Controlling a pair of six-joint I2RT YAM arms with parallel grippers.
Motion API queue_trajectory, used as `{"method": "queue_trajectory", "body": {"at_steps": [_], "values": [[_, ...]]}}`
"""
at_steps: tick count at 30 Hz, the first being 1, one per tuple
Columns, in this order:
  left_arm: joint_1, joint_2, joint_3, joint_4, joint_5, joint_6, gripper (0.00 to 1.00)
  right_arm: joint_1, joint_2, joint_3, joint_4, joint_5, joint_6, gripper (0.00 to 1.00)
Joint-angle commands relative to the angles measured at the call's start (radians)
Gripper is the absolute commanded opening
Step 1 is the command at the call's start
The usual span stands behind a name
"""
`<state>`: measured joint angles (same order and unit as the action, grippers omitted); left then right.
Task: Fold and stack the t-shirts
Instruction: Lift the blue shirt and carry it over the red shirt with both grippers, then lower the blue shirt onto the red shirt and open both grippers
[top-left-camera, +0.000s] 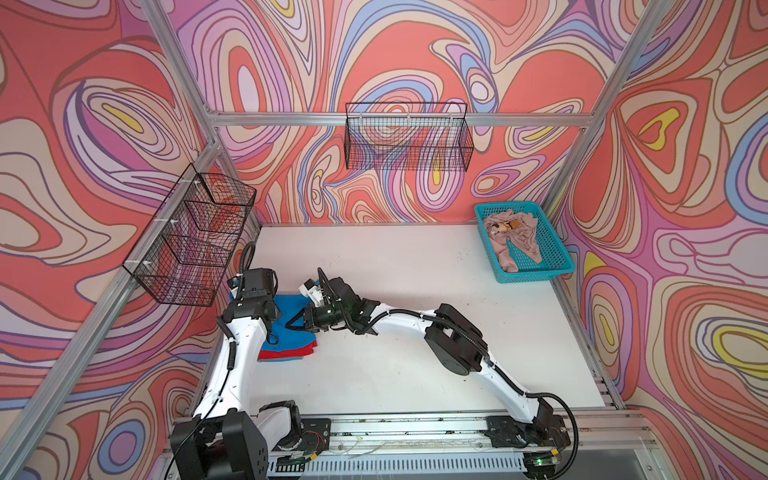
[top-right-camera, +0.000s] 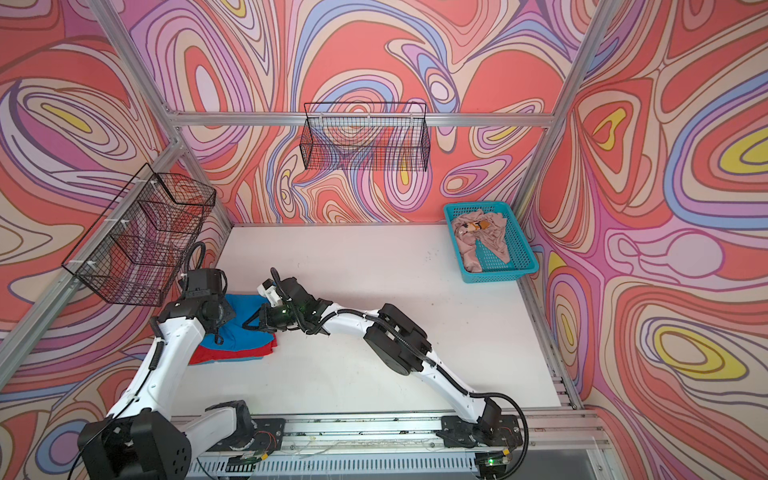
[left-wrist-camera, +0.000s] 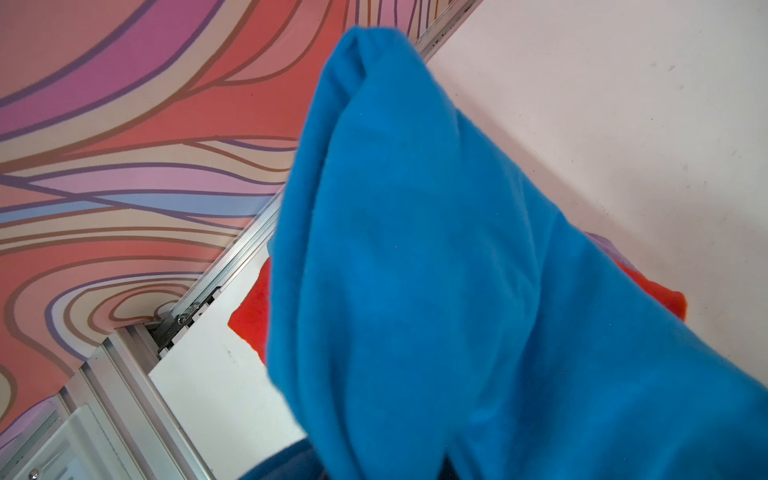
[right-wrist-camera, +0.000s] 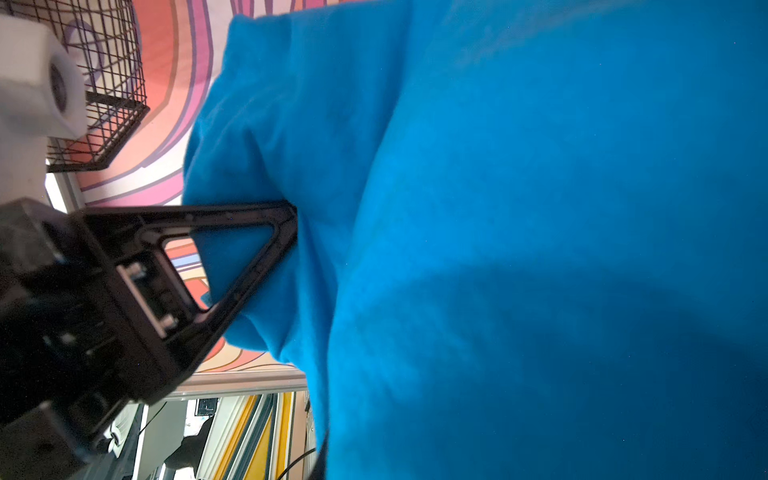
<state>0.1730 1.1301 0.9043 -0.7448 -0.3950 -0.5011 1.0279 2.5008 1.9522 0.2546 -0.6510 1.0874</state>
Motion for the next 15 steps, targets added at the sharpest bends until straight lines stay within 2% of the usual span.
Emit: {"method": "queue_trajectory", "body": {"at_steps": [1,8,13,15], "values": [[0.013,0.0,-0.012,0.05,-0.064,-0.011,0.0,0.015,0.023,0.009,0.016,0.01,0.007,0.0],[0.019,0.03,0.005,0.038,-0.055,-0.025,0.01,0.014,0.018,-0.016,0.023,0.038,0.006,0.0],[0.02,0.021,0.008,0.038,-0.032,-0.032,0.29,0.014,0.025,-0.035,0.052,0.052,0.023,0.0],[0.02,0.016,0.012,0.033,-0.029,-0.036,0.47,0.014,0.03,-0.039,0.064,0.053,0.034,0.0]]}}
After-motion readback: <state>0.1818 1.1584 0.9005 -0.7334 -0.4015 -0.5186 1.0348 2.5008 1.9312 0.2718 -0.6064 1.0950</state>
